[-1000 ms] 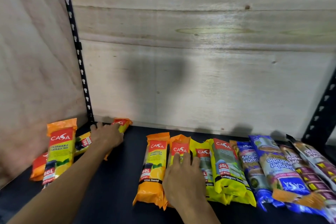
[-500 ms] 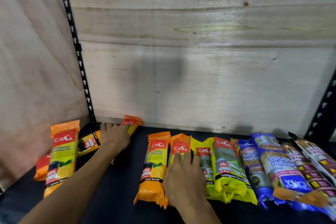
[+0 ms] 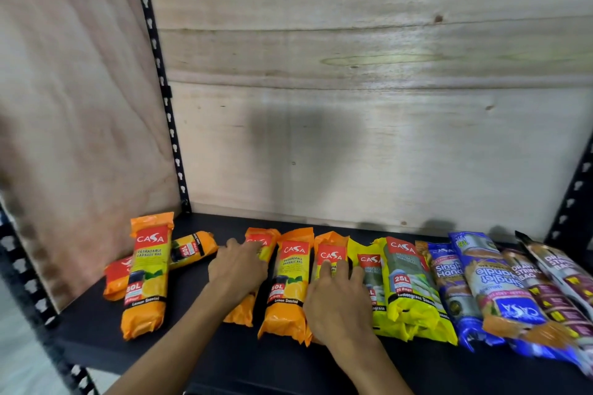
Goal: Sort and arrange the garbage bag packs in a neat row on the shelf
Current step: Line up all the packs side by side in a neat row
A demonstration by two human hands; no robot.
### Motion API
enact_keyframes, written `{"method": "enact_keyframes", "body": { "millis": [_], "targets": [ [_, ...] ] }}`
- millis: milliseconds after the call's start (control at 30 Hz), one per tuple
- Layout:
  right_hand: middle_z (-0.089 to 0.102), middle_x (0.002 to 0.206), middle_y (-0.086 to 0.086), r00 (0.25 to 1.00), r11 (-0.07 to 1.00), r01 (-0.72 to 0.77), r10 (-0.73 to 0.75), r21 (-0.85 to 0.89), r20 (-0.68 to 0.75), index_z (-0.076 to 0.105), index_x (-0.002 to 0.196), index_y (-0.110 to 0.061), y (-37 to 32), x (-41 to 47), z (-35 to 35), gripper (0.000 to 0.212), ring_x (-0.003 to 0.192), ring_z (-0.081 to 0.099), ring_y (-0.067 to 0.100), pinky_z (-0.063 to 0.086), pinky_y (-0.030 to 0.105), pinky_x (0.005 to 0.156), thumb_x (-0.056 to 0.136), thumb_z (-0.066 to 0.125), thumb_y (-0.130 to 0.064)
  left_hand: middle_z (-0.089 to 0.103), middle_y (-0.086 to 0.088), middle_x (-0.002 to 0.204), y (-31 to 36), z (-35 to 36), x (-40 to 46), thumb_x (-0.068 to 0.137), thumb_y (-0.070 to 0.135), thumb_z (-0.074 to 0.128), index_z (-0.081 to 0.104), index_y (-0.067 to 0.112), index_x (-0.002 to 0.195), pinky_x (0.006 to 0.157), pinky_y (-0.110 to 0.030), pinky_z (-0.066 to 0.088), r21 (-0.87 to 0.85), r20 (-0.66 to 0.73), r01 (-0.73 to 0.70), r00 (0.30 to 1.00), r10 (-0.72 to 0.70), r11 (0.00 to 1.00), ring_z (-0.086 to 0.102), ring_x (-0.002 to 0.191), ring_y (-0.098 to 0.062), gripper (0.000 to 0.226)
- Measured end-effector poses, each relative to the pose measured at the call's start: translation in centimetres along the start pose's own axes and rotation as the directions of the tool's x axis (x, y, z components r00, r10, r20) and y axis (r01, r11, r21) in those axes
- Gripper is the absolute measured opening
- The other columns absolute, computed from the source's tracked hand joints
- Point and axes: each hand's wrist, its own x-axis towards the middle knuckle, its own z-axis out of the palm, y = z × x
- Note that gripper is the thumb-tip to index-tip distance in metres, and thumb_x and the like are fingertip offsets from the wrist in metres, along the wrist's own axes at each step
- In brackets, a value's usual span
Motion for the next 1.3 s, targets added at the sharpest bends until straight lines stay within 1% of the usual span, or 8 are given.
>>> {"method": "enact_keyframes", "body": {
  "millis": [233, 333, 467, 800, 1067, 1133, 1200, 1300],
  "targets": [
    [0.043, 0.148, 0.021, 1.0, 1.0, -0.008, 0.009, 0.023, -0.013, 0.047, 0.141, -0.005, 0.0, -0.3, -0.7, 0.058, 0.133, 0.034, 0.046, 0.035, 0.055, 0.104, 0.097, 0.029, -0.039, 0.058, -0.009, 0.131, -3.4, -1.9, -1.4, 0.092, 0.061, 0.042, 0.049, 0.023, 0.138, 0.089, -0.042, 0.051, -0.09, -0.161, 0.052, 0.985, -0.066, 0.995, 0.055, 0.118, -0.027, 0.06],
    [0.045, 0.145, 0.021, 1.0, 1.0, -0.009, 0.01, 0.022, -0.012, 0.051, 0.137, -0.004, 0.1, 0.0, 0.0, 0.059, 0.131, 0.036, 0.046, 0.035, 0.055, 0.102, 0.096, 0.027, -0.038, 0.043, -0.019, 0.14, -8.2, -3.9, -1.3, 0.092, 0.052, 0.05, 0.046, 0.018, 0.138, 0.101, -0.051, 0.041, 0.019, -0.268, 0.226, 0.939, -0.213, 0.974, 0.04, 0.13, -0.039, 0.057],
    [0.046, 0.145, 0.021, 0.999, 1.0, -0.015, 0.015, 0.026, -0.034, 0.05, 0.139, -0.004, 0.1, -0.2, -0.4, 0.058, 0.132, 0.038, 0.044, 0.035, 0.053, 0.104, 0.098, 0.028, -0.04, 0.036, -0.027, 0.141, -12.3, -5.4, -1.7, 0.091, 0.042, 0.057, 0.037, 0.011, 0.139, 0.101, -0.056, 0.039, -0.14, -0.154, 0.397, 0.896, -0.416, 0.907, 0.039, 0.127, -0.049, 0.061],
    [0.046, 0.146, 0.019, 0.999, 1.0, -0.016, 0.016, 0.02, 0.037, 0.056, 0.133, -0.005, 0.0, -0.4, -1.0, 0.06, 0.135, 0.034, 0.046, 0.033, 0.056, 0.104, 0.094, 0.024, -0.038, 0.05, -0.022, 0.138, -12.7, -6.1, -2.4, 0.088, 0.034, 0.07, 0.039, 0.005, 0.142, 0.093, -0.047, 0.046, -0.403, -0.056, 0.341, 0.917, -0.395, 0.849, 0.052, 0.12, -0.039, 0.069],
    [0.052, 0.141, 0.007, 0.985, 0.943, -0.103, 0.14, 0.315, -0.099, 0.057, 0.135, -0.018, -0.7, -1.5, -5.9, 0.05, 0.127, 0.042, 0.028, 0.037, 0.04, 0.105, 0.102, 0.033, -0.046, 0.068, -0.008, 0.108, -7.6, -7.8, -2.3, 0.084, 0.023, 0.076, 0.052, 0.014, 0.131, 0.073, -0.041, 0.057, -0.824, 0.001, 0.134, 0.972, -0.236, 0.551, 0.069, 0.086, -0.027, 0.053],
    [0.061, 0.125, 0.003, 0.989, 0.813, -0.105, 0.147, 0.572, -0.029, 0.063, 0.124, -0.018, -1.3, -1.0, -7.0, 0.047, 0.116, 0.052, 0.021, 0.042, 0.039, 0.1, 0.103, 0.033, -0.047, 0.07, -0.011, 0.101, -4.9, -8.2, -3.3, 0.085, 0.016, 0.074, 0.055, 0.016, 0.116, 0.063, -0.036, 0.056, -0.898, 0.081, 0.132, 0.987, -0.138, 0.419, 0.07, 0.08, -0.027, 0.036],
    [0.064, 0.098, 0.0, 0.98, 0.496, -0.198, 0.133, 0.846, 0.151, 0.066, 0.105, -0.016, -1.7, -0.5, -8.1, 0.044, 0.091, 0.058, 0.015, 0.048, 0.038, 0.087, 0.104, 0.034, -0.047, 0.072, -0.012, 0.098, -2.5, -8.2, -4.0, 0.086, 0.014, 0.073, 0.056, 0.019, 0.107, 0.061, -0.035, 0.056, -0.922, 0.139, 0.149, 0.989, -0.055, 0.357, 0.072, 0.08, -0.029, 0.028],
    [0.069, 0.102, 0.005, 0.922, 0.035, -0.387, 0.025, 0.921, 0.386, 0.065, 0.114, -0.015, -2.2, -0.3, -9.3, 0.048, 0.09, 0.065, 0.019, 0.055, 0.036, 0.081, 0.104, 0.034, -0.049, 0.074, -0.012, 0.098, -0.1, -7.2, -4.3, 0.083, 0.015, 0.077, 0.056, 0.017, 0.108, 0.065, -0.037, 0.059, -0.93, 0.172, 0.161, 0.985, 0.002, 0.33, 0.073, 0.082, -0.028, 0.033]
  ]
}}
